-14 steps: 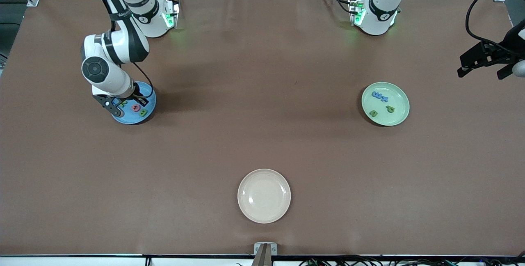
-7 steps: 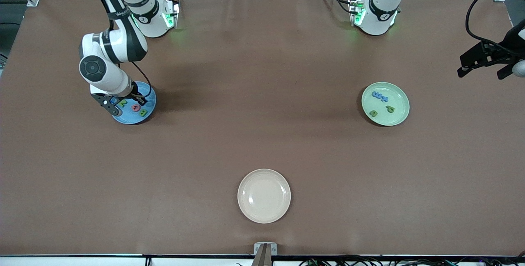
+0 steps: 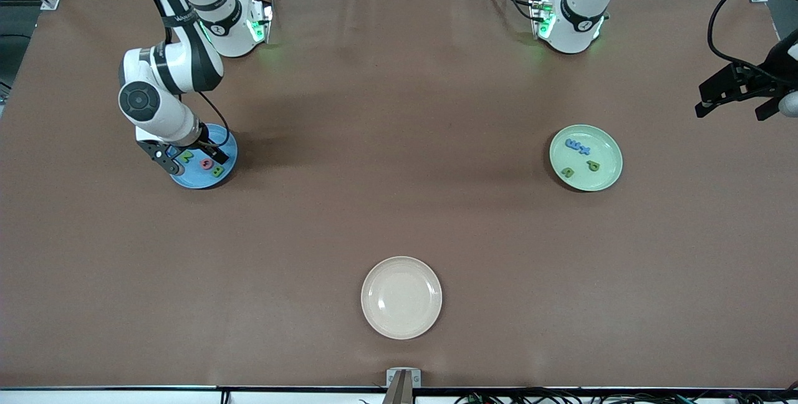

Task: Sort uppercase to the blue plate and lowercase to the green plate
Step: 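Lower the blue c onto the blue plate and open the right gripper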

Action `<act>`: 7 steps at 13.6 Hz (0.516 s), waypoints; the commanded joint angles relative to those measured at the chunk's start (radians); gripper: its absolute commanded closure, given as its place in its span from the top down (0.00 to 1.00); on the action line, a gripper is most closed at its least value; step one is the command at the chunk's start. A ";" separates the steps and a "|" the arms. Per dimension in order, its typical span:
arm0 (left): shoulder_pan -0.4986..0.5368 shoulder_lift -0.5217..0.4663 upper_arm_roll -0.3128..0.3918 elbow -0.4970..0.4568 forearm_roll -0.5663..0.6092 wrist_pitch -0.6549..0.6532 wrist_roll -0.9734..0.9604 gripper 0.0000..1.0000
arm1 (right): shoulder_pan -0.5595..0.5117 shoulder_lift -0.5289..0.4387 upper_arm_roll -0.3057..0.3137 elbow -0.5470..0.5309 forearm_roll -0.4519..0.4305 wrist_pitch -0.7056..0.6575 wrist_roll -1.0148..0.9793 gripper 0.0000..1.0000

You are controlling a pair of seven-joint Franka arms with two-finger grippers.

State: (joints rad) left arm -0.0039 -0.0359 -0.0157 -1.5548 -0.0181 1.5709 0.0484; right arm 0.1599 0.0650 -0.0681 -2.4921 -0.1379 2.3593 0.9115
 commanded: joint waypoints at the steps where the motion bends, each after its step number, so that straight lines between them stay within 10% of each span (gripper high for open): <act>1: 0.002 0.010 -0.003 0.022 -0.016 -0.003 -0.007 1.00 | -0.028 -0.047 0.021 -0.036 -0.014 0.012 -0.029 1.00; 7: 0.002 0.010 -0.003 0.022 -0.016 -0.003 -0.007 1.00 | -0.060 -0.074 0.019 0.070 -0.009 -0.081 -0.253 1.00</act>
State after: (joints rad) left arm -0.0040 -0.0359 -0.0157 -1.5547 -0.0181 1.5709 0.0484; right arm 0.1232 0.0163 -0.0677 -2.4684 -0.1386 2.3335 0.7099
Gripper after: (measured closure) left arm 0.000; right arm 0.000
